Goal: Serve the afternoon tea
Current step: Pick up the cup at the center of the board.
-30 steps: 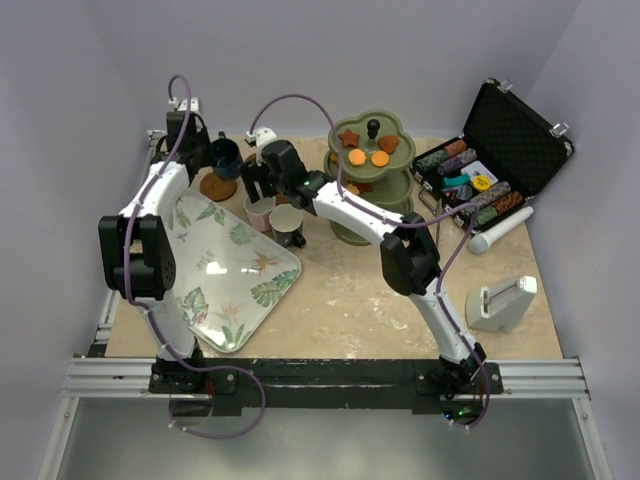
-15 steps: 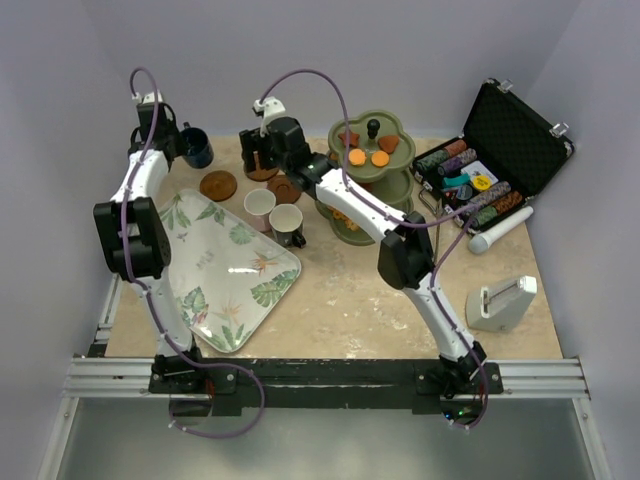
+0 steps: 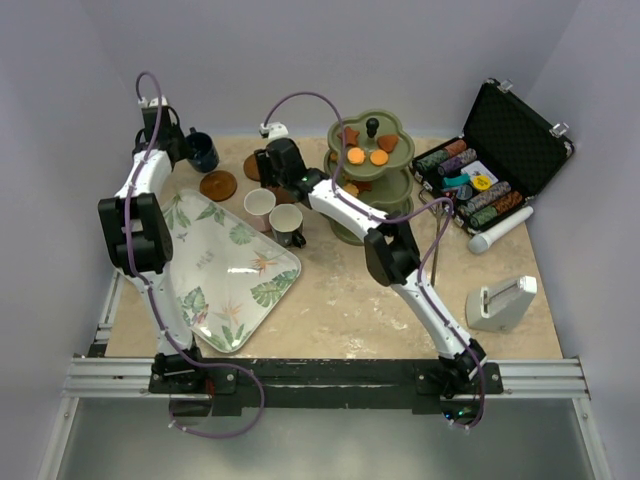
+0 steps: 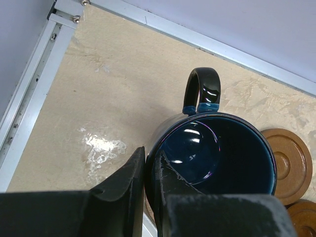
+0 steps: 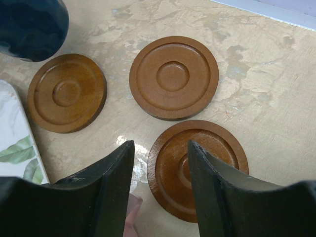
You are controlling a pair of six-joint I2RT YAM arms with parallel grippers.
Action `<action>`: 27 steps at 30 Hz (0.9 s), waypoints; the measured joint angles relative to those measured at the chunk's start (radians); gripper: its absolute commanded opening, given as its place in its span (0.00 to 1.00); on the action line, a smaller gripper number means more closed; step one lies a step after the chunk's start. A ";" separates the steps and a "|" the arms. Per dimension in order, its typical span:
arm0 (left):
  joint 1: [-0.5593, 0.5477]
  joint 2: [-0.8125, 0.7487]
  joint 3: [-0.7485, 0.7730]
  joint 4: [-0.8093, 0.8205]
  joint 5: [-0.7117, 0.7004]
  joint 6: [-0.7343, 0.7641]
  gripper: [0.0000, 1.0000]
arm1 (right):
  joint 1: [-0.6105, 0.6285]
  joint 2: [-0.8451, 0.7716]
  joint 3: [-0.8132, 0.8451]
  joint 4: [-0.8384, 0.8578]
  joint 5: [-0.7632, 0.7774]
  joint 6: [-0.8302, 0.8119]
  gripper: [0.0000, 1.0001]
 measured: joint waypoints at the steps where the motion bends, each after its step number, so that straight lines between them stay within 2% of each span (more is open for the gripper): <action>1: 0.000 0.000 0.000 0.001 0.000 0.000 0.00 | 0.000 0.003 0.000 0.000 0.006 0.000 0.47; 8: 0.000 0.000 -0.003 0.007 0.009 0.000 0.00 | -0.001 0.008 0.000 0.003 0.036 -0.001 0.40; 16: 0.000 -0.007 -0.047 0.013 0.018 0.000 0.00 | -0.005 0.011 -0.040 0.051 0.069 -0.023 0.39; 24: 0.000 -0.051 -0.090 0.016 0.022 0.000 0.00 | 0.003 -0.011 -0.245 0.132 0.134 -0.069 0.43; 27: 0.000 -0.072 -0.096 0.017 0.022 0.000 0.00 | 0.009 -0.033 -0.267 0.135 0.145 -0.076 0.45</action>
